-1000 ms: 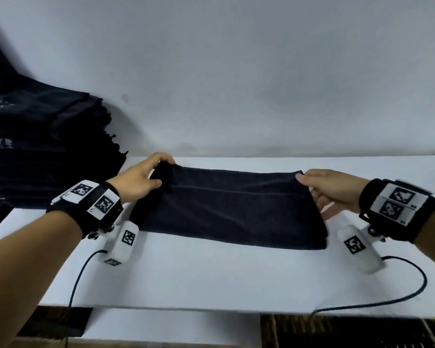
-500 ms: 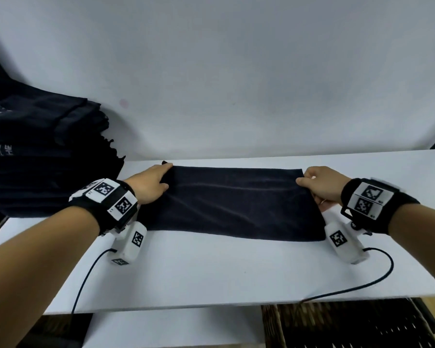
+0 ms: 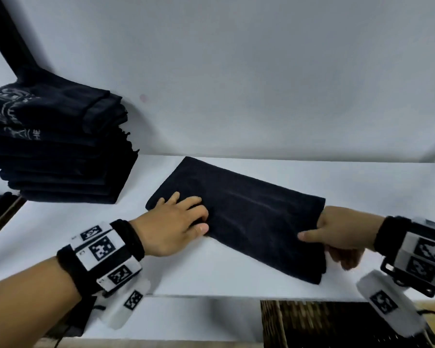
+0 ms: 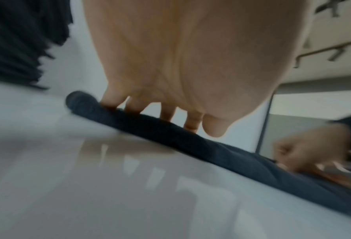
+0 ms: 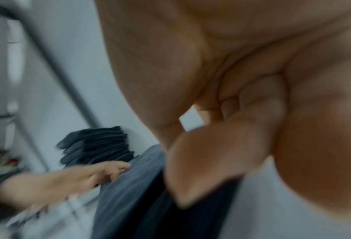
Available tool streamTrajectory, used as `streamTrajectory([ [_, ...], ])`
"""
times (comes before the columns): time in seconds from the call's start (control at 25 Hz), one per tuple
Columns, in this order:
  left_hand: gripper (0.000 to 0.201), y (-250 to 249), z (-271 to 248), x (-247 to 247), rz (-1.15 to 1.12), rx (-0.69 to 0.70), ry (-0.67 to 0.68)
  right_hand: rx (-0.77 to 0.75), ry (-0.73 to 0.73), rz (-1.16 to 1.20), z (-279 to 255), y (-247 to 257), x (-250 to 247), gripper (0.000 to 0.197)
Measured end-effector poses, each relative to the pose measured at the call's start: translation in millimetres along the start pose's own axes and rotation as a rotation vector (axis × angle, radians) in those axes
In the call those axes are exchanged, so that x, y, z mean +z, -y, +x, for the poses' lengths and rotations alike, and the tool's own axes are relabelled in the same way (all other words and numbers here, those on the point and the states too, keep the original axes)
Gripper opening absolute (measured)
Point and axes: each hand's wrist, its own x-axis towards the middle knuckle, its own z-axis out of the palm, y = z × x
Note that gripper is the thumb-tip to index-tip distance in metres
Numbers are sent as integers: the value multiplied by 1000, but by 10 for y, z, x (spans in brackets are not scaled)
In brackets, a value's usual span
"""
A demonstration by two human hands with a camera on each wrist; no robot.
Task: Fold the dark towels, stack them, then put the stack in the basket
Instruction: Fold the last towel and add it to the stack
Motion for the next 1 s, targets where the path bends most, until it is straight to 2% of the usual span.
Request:
streamTrajectory([
  [0.04, 47, 68, 50, -35, -44, -35, 14, -71, -123, -107, -49, 13, -21, 45],
  [0.08, 34, 136, 110, -84, -52, -52, 12, -188, -309, -182, -83, 21, -63, 39],
  [0.12, 28, 191, 168, -124, -25, -54, 6, -334, -447, -225, -118, 52, -86, 30],
  [0.16, 26, 221, 224, -165, 10, -51, 14, -477, -448, -271, -166, 95, -73, 21],
  [0.2, 26, 236, 279, -190, 28, -54, 21, -580, -340, -364, -203, 124, -7, 30],
  [0.28, 24, 203, 325, -217, 22, -56, 8, -603, -102, -574, -247, 79, 258, 78],
  [0.32, 19, 186, 303, -225, -1, -51, -25, -591, -97, -676, -284, 41, 389, 93],
  [0.36, 16, 167, 236, -217, -12, -46, -55, -627, -152, -778, -348, 8, 510, 98],
  [0.44, 42, 115, 8, -147, 65, -14, -66, -728, -235, -911, -456, -38, 711, 91],
  [0.48, 60, 65, -139, -66, 131, 53, -48, -804, -313, -931, -489, -47, 793, 79],
  [0.52, 74, 9, -293, 38, 187, 148, -27, -878, -351, -910, -487, -56, 838, 62],
  [0.6, 85, -127, -579, 245, 201, 302, 2, -955, -320, -832, -513, -25, 847, 39],
  [0.68, 80, -173, -737, 418, 122, 295, -20, -970, -234, -689, -597, 91, 752, 32],
  [0.8, 81, -168, -765, 588, 62, 237, -163, -966, -87, -313, -679, 358, 427, 25],
  [0.88, 80, -253, -740, 650, 6, 234, -328, -974, -126, -95, -633, 544, 254, 16],
  [1.0, 56, -398, -762, 640, -307, 239, -616, -956, -166, 45, -526, 737, 154, 7],
])
